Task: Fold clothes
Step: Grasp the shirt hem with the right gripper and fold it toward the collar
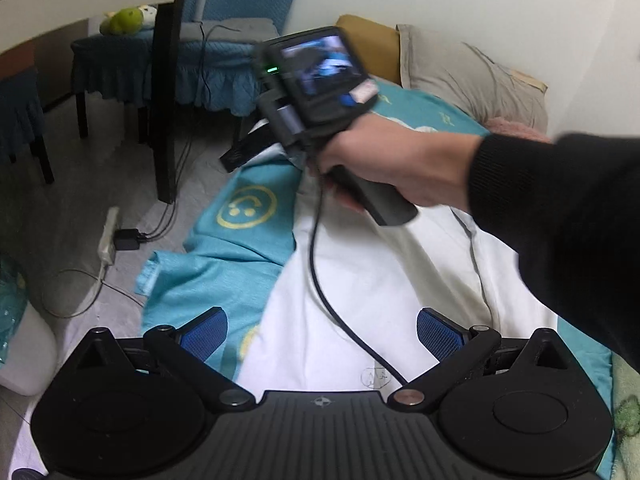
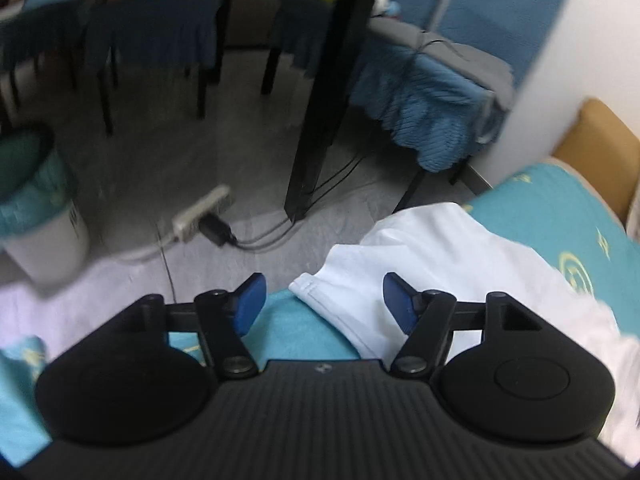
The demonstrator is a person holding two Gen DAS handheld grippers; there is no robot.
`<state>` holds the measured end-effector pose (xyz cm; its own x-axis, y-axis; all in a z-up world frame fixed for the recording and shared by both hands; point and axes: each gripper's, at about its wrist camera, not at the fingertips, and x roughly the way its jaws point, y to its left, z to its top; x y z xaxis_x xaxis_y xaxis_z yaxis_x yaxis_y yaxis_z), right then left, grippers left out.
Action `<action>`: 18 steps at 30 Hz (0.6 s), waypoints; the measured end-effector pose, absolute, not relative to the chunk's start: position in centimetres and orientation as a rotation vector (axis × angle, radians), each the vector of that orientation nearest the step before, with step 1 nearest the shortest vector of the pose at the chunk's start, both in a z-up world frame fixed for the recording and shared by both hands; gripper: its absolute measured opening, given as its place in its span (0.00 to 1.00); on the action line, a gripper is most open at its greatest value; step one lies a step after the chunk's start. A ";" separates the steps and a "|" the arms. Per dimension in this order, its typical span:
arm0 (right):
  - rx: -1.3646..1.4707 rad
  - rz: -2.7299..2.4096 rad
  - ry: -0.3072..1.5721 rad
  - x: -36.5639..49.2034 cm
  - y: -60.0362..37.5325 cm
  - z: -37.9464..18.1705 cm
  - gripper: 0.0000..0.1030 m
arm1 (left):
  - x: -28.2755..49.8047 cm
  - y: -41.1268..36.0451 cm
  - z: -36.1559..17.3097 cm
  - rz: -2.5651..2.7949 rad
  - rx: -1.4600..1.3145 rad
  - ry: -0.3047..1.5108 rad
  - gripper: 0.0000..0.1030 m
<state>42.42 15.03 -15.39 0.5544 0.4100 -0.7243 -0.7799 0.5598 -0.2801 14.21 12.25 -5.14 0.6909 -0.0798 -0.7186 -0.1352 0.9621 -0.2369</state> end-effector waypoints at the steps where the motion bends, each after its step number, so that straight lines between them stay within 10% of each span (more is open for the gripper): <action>1: -0.672 0.759 0.651 42.6 15.5 -15.9 0.54 | 14.3 11.9 -5.3 0.030 -0.285 0.812 0.99; 6: -0.697 0.716 0.626 42.9 15.9 -16.4 0.12 | 14.2 11.7 -5.5 -0.003 -0.319 0.809 0.99; 18: -0.286 0.394 0.384 42.5 2.2 -6.7 0.07 | 12.9 10.4 -4.0 -0.076 -0.301 0.691 0.99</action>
<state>42.46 2.20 -6.72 0.8533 0.3164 -0.4145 -0.4227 0.8851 -0.1946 12.92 10.43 -3.95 0.7700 -0.1678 -0.6156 -0.0304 0.9540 -0.2981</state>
